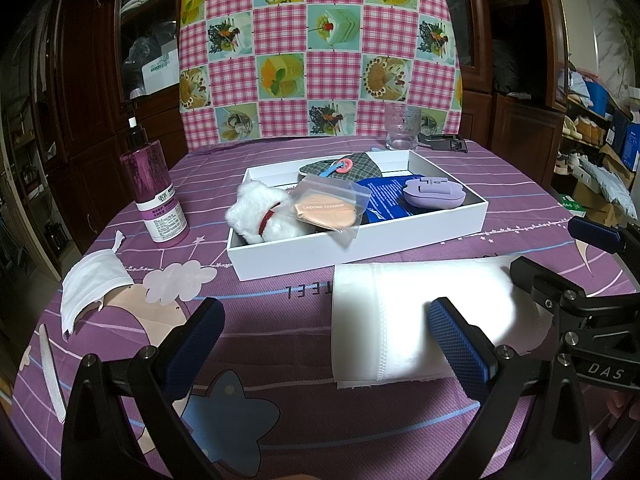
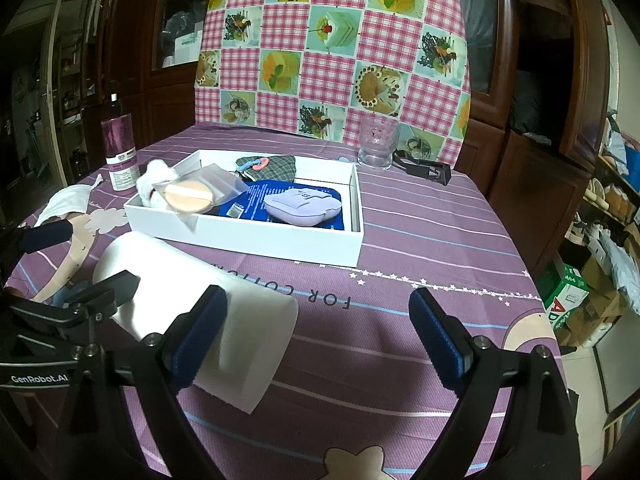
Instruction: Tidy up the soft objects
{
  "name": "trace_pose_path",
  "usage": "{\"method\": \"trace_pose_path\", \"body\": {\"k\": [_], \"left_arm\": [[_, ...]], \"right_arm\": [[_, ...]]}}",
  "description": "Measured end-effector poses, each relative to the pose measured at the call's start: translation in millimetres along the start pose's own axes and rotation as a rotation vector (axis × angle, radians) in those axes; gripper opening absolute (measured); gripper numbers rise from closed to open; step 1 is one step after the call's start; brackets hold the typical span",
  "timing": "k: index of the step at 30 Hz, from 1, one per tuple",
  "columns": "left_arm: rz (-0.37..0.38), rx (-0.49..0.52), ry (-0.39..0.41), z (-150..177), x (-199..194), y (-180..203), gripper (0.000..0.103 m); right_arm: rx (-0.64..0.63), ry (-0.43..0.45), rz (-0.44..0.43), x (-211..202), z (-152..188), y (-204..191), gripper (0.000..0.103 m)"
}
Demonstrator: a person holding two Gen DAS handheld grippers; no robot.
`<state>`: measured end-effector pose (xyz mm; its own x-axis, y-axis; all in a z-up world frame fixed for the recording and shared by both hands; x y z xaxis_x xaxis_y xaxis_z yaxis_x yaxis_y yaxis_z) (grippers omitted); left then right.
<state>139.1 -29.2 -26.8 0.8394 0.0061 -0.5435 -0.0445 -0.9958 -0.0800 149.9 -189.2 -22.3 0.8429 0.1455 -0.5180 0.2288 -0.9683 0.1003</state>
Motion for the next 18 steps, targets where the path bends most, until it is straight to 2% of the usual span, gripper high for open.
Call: {"method": "trace_pose_path", "body": {"k": [18], "left_arm": [[0.000, 0.000, 0.000, -0.2, 1.1, 0.4, 0.103]], "right_arm": [[0.000, -0.001, 0.000, -0.3, -0.4, 0.0, 0.092]]}}
Point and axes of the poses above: each gripper's, at about its wrist camera, not at the fingertips, and x roughly the way its jaws point, y to its right, z to its underside, the point moved 8 cm from there along x, roughly the way its jaws point, and after that the axes turned 2 degrees about y, right-handed, at the moved point
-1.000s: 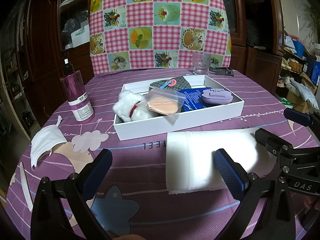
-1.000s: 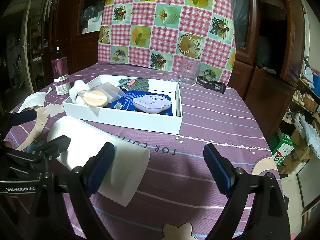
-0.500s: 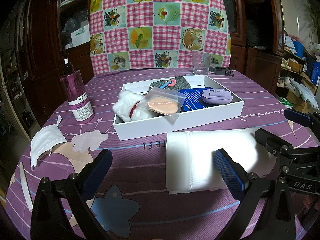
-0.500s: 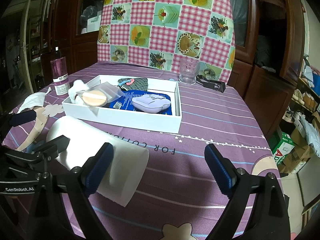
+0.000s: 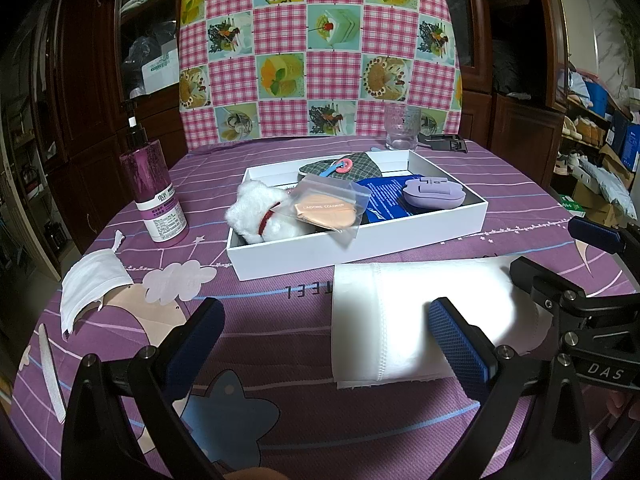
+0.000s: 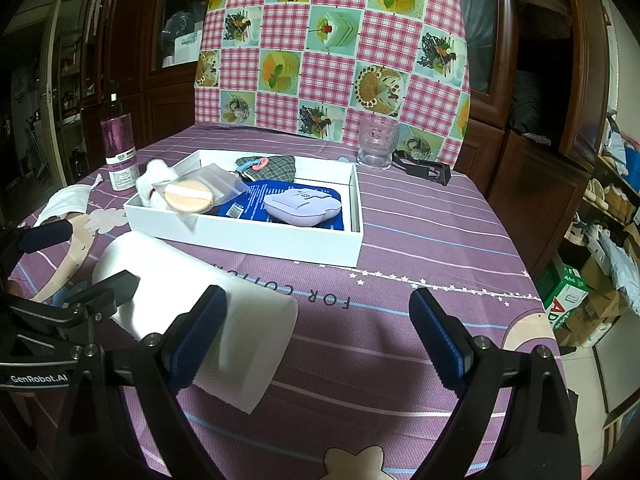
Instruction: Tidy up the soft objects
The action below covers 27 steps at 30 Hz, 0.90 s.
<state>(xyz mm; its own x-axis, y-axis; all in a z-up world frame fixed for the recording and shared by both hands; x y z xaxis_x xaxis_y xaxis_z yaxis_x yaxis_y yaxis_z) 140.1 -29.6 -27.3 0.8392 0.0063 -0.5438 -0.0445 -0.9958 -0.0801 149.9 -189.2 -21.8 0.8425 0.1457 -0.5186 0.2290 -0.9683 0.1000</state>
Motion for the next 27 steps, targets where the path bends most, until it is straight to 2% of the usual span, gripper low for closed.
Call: {"method": "trace_pose_path", "body": {"k": [27], "left_arm": [[0.000, 0.000, 0.000, -0.1, 0.3, 0.4, 0.103]], "right_arm": [[0.000, 0.000, 0.000, -0.1, -0.2, 0.3, 0.092]]}}
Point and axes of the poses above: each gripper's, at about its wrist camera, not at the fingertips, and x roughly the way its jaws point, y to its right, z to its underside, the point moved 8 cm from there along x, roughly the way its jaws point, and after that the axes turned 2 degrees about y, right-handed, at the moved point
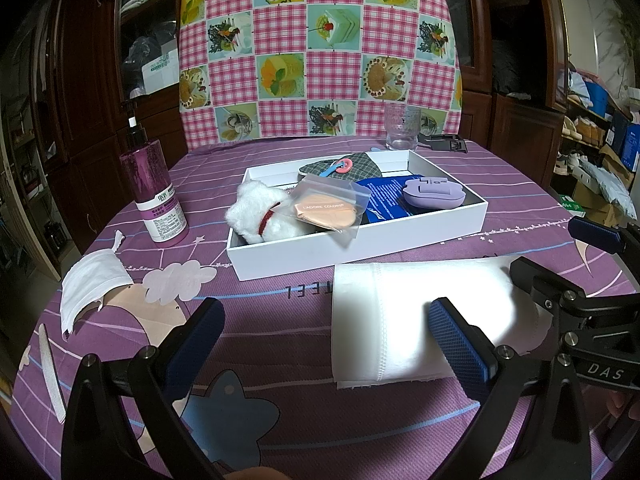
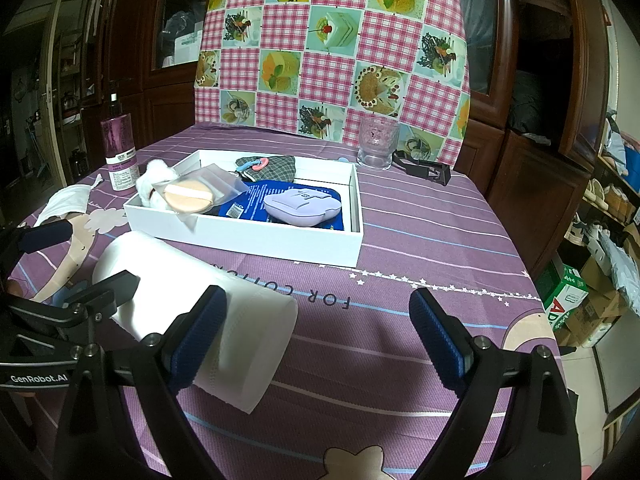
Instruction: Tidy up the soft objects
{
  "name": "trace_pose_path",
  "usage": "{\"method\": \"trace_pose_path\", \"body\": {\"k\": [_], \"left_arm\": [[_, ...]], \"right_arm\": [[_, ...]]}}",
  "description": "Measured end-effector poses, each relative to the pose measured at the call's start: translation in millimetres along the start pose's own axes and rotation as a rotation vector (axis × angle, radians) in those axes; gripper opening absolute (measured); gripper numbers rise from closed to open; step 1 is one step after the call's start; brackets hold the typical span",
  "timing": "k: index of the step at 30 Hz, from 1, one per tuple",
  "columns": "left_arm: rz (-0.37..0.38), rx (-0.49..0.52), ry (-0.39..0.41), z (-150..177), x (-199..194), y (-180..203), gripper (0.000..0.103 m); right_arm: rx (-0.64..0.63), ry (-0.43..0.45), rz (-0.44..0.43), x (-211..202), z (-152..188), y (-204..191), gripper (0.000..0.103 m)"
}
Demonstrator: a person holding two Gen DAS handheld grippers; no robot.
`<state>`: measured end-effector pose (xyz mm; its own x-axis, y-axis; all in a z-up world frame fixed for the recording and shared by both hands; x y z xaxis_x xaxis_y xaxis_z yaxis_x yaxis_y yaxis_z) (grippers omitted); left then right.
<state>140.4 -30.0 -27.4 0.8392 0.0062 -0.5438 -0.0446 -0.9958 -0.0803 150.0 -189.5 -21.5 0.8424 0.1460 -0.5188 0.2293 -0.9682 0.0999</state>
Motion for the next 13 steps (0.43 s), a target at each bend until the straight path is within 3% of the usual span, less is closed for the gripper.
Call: {"method": "trace_pose_path", "body": {"k": [13], "left_arm": [[0.005, -0.005, -0.001, 1.7, -3.2, -1.9, 0.103]], "right_arm": [[-0.001, 0.000, 0.001, 0.2, 0.0, 0.2, 0.092]]}}
Point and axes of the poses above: each gripper's, at about its wrist camera, not at the fingertips, and x roughly the way its jaws point, y to its right, z to its underside, the point moved 8 cm from there along x, roughly the way its jaws point, and after that the axes turned 2 degrees about y, right-handed, at the moved point
